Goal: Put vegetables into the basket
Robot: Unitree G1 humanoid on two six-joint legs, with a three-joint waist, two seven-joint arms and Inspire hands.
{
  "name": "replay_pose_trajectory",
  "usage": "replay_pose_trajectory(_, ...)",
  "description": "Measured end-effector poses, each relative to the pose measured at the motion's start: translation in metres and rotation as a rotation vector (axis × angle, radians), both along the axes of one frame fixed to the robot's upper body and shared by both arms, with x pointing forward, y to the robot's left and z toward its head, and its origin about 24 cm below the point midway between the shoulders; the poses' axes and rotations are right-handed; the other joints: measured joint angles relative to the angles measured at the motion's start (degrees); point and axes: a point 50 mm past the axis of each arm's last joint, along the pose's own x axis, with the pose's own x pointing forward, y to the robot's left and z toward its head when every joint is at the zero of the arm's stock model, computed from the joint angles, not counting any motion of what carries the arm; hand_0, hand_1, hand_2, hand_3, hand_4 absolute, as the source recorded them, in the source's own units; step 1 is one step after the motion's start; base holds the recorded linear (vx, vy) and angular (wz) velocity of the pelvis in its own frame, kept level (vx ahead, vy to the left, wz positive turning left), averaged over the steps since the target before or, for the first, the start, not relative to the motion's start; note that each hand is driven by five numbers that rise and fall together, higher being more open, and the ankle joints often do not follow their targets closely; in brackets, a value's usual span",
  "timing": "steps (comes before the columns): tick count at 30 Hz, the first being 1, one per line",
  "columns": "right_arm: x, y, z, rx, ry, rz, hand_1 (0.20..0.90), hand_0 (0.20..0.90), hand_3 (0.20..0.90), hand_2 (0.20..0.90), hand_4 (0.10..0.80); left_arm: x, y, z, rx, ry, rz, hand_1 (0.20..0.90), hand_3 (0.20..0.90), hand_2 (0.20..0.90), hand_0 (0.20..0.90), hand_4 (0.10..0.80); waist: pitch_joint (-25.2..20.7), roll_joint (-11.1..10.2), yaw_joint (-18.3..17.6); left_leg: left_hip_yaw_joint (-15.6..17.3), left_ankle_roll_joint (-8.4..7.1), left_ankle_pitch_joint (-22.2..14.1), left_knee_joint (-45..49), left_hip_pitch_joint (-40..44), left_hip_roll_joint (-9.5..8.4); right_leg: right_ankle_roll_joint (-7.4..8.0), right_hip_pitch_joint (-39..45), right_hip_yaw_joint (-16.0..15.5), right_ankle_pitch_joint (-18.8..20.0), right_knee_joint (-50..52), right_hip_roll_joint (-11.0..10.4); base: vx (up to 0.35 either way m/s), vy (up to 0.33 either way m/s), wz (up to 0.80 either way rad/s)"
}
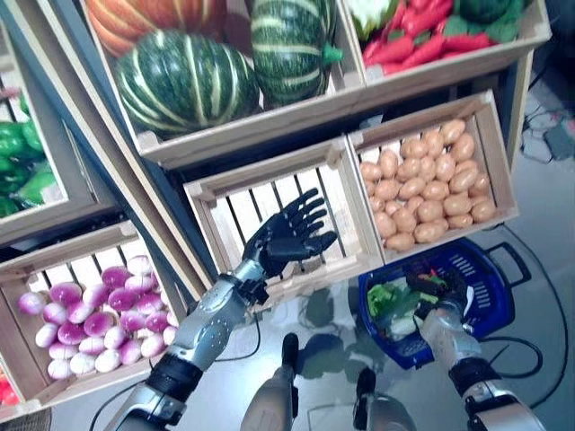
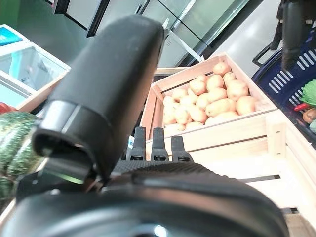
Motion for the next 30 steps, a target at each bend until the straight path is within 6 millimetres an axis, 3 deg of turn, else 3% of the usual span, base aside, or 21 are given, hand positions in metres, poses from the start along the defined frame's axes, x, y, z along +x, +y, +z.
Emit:
replay_pose_trajectory(4, -0.036, -0.004, -0.029, -0.027, 0.160, 0.088, 0.900, 0.900, 0.900, 0.900, 0.800, -0.016, 0.008, -0.028, 0.155, 0.050, -0.020, 0.900, 0.900, 0.900, 0.900, 0.800, -3.57, -0.77, -0.94, 0.63, 0.09, -1.01, -0.05, 2.49, -0.32, 0.17, 4.51, 0.09, 1.50, -4.62, 0.17, 0.088, 0.004, -0.03)
replay_pose_trajectory(10, -0.084, -0.002, -0.062, 0.016, 0.359, 0.280, 0.900, 0.900, 0.900, 0.900, 0.800, -0.048, 0.044, -0.102, 0.535, 0.294, -0.003, 0.900, 0.900, 0.900, 0.900, 0.800, -8.20, -1.40, -4.35, 2.27, -0.28, -1.71, -0.11, 4.10, 0.58, -0.32, 6.00, 0.80, 2.31, -6.38, 0.89, 0.054, 0.004, -0.14)
replay_pose_trajectory(13, -0.114, 0.003, -0.083, 0.044, 0.500, 0.402, 0.900, 0.900, 0.900, 0.900, 0.800, -0.079, 0.063, -0.146, 0.656, 0.503, 0.021, 0.900, 0.900, 0.900, 0.900, 0.800, -10.16, -2.09, -4.98, 3.73, -0.60, -2.36, -0.48, 5.25, 1.14, -0.68, 6.44, 2.11, 2.35, -6.93, 1.15, 0.021, -0.004, -0.24)
replay_pose_trajectory(17, -0.148, 0.011, -0.102, 0.136, 0.641, 0.476, 0.900, 0.900, 0.900, 0.900, 0.800, -0.115, 0.072, -0.182, 0.729, 0.718, 0.052, 0.900, 0.900, 0.900, 0.900, 0.800, -11.29, -2.55, -6.01, 3.93, -0.58, -2.35, -0.48, 5.68, 1.18, -0.60, 6.86, 2.14, 2.51, -7.01, 1.18, 0.005, -0.001, -0.04)
replay_pose_trajectory(21, -0.177, 0.017, -0.113, 0.203, 0.733, 0.448, 0.900, 0.900, 0.900, 0.900, 0.800, -0.149, 0.072, -0.204, 0.813, 0.844, 0.052, 0.900, 0.900, 0.900, 0.900, 0.800, -12.56, -2.31, -6.11, 3.94, -0.46, -2.44, -0.48, 5.77, 1.12, -0.62, 6.91, 2.31, 2.59, -7.22, 1.08, -0.009, 0.002, -0.02)
replay_pose_trajectory(30, -0.183, 0.012, -0.114, 0.208, 0.757, 0.433, 0.900, 0.900, 0.900, 0.900, 0.800, -0.185, 0.075, -0.219, 0.915, 0.972, 0.040, 0.900, 0.900, 0.900, 0.900, 0.800, -14.70, -0.63, -6.06, 3.68, -0.21, -2.63, -0.49, 5.80, 1.12, -0.85, 7.37, 2.12, 2.55, -7.89, 1.17, -0.007, 0.001, 0.02)
